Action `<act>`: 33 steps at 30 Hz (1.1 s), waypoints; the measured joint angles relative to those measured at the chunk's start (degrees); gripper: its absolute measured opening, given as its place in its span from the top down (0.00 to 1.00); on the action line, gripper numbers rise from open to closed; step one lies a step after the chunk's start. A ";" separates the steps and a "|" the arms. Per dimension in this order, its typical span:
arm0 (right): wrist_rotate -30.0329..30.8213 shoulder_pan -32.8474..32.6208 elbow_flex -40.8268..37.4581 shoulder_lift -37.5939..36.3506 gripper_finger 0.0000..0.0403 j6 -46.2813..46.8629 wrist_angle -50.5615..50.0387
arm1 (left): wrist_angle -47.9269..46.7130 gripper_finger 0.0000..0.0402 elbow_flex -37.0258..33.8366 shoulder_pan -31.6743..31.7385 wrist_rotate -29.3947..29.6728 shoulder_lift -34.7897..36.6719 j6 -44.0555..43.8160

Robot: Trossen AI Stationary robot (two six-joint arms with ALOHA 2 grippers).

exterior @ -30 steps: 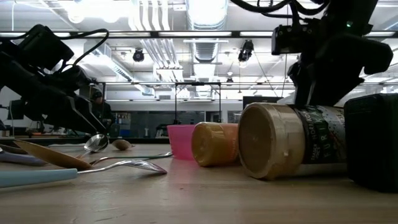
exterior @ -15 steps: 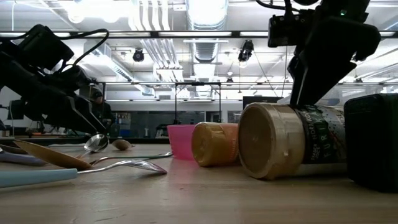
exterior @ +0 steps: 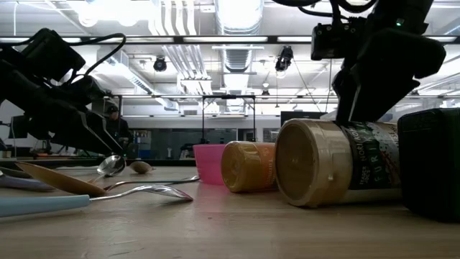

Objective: Pick & Place Food Item
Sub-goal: Put the red seasoning can into the transparent bin

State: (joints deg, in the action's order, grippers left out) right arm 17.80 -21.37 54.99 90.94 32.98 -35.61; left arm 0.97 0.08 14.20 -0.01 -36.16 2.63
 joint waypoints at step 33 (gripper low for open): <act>-0.08 0.00 -6.45 0.04 0.06 0.03 6.73 | 0.00 0.01 0.00 0.02 0.00 0.00 0.00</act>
State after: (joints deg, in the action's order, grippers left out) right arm 17.72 -21.37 48.53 90.98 33.01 -28.88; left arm 0.97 0.07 14.21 -0.01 -36.16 2.63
